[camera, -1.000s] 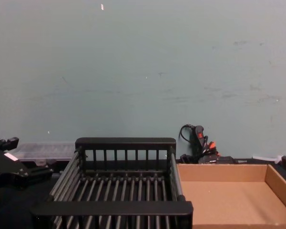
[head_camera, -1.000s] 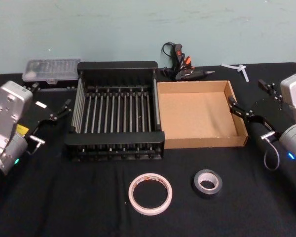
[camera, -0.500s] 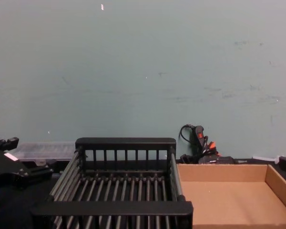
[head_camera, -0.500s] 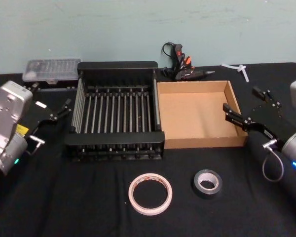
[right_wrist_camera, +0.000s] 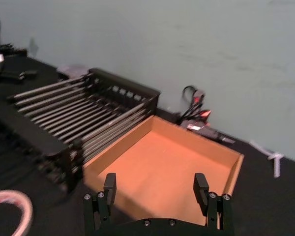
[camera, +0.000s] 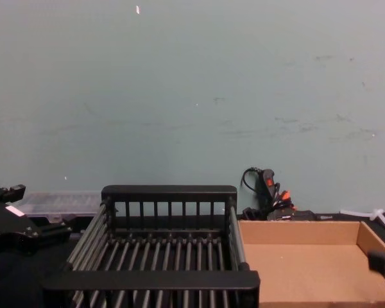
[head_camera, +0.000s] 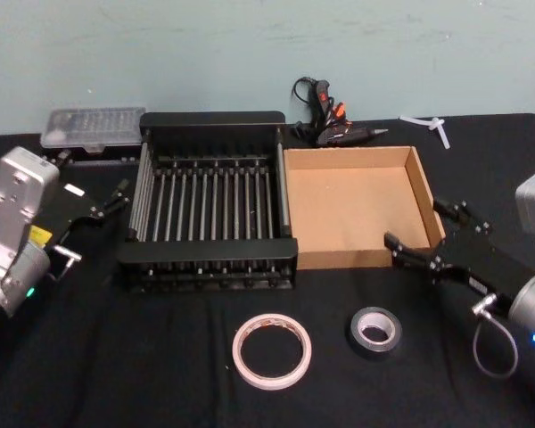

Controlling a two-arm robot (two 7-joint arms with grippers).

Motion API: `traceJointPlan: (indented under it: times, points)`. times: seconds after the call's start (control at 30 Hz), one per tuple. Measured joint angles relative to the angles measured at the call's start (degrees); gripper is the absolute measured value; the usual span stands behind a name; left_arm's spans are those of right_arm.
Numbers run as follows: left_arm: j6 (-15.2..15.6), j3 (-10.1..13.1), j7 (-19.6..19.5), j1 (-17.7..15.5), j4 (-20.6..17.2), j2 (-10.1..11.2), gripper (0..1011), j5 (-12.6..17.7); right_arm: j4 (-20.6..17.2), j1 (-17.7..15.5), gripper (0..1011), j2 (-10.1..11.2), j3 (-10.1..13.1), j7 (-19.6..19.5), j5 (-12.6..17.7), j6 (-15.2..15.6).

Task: Pick up the white tape and place it into the black box , Pick up the silver tape and place it into the brown box.

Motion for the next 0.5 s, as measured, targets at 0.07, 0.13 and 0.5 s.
traceJointPlan:
  times: [0.07,0.13,0.5]
  points:
    - [0.00,0.00,0.00,0.00,0.00,0.00,1001,0.00,-0.93,-1.08,1003,0.45,0.08,0.64,0.05,1.20]
    - [0.00,0.00,0.00,0.00,0.00,0.00,1001,0.00,-1.21,-1.42,1002,0.59,0.11,0.86,0.08,1.61]
    - [0.00,0.00,0.00,0.00,0.00,0.00,1001,0.00,-3.62,-4.86,1002,2.13,0.60,2.86,-0.76,6.75]
